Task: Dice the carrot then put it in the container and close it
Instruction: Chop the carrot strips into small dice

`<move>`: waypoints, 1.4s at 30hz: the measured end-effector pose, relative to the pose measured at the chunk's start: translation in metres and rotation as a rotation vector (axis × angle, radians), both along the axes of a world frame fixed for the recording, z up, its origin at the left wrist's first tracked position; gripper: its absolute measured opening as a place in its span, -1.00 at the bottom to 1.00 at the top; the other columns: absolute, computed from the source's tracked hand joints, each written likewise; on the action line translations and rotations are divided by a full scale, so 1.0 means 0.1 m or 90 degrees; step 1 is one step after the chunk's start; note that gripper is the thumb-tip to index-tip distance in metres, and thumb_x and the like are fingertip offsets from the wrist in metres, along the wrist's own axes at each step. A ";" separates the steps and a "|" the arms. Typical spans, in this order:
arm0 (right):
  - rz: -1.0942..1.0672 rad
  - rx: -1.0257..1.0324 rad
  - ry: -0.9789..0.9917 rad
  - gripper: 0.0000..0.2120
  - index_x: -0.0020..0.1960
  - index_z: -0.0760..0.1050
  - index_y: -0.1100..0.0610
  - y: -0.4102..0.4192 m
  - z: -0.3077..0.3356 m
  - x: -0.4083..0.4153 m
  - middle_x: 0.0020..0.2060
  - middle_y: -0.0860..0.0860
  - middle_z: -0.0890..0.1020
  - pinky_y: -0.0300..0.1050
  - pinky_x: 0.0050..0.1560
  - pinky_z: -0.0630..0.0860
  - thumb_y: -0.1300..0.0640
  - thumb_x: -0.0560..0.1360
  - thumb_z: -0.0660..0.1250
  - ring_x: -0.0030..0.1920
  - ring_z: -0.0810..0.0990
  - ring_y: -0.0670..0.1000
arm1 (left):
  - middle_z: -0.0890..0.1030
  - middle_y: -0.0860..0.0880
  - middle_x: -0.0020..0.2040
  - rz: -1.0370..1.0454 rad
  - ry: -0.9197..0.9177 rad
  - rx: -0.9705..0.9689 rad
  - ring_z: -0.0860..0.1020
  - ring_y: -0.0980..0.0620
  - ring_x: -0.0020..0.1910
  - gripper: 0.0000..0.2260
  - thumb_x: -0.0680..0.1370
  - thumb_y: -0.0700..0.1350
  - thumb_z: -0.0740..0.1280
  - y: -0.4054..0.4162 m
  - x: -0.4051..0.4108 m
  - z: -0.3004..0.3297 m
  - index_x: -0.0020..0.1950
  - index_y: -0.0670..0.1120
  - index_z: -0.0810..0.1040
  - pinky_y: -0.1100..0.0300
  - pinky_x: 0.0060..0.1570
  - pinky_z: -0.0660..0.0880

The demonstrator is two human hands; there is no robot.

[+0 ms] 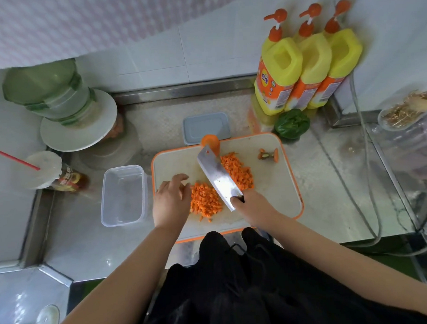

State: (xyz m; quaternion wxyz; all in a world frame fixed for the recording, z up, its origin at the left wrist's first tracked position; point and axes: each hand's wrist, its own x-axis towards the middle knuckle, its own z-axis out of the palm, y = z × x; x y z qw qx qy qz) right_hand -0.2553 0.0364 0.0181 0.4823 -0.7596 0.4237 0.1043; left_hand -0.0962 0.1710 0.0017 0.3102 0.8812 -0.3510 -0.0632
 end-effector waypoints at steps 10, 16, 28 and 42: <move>0.357 -0.051 0.113 -0.65 -0.36 0.17 0.13 0.49 -0.02 0.29 -0.44 0.03 0.28 -0.09 -0.40 0.13 0.10 0.59 0.07 -0.44 0.20 0.01 | 0.52 -0.08 0.14 0.205 0.044 -0.170 0.43 -0.13 0.18 -0.65 0.51 -0.40 0.19 0.29 0.08 -0.09 0.26 -0.17 0.47 -0.08 0.21 0.42; 0.218 -0.049 0.149 -0.62 -0.36 0.21 0.13 0.48 -0.08 0.29 -0.47 0.04 0.36 -0.12 -0.44 0.21 0.09 0.62 0.02 -0.47 0.33 0.00 | 0.53 -0.10 0.14 0.188 0.050 -0.146 0.43 -0.11 0.16 -0.69 0.53 -0.40 0.20 0.30 0.06 -0.14 0.25 -0.21 0.47 -0.07 0.20 0.43; -0.007 -0.079 0.166 -0.62 -0.33 0.23 0.10 0.25 -0.17 0.05 -0.39 0.00 0.36 -0.08 -0.20 0.34 0.04 0.64 0.06 -0.21 0.45 0.09 | 0.53 -0.05 0.18 0.167 0.083 -0.066 0.41 -0.12 0.22 -0.72 0.56 -0.32 0.22 0.21 0.07 -0.25 0.24 -0.13 0.51 0.02 0.21 0.39; 0.267 -0.092 0.160 -0.60 -0.35 0.22 0.11 0.49 -0.08 0.25 -0.43 0.01 0.35 -0.13 -0.43 0.18 0.03 0.64 0.04 -0.44 0.29 -0.02 | 0.53 -0.04 0.20 0.182 0.092 -0.049 0.39 -0.06 0.24 -0.73 0.59 -0.30 0.20 0.26 0.03 -0.24 0.24 -0.11 0.53 0.07 0.24 0.37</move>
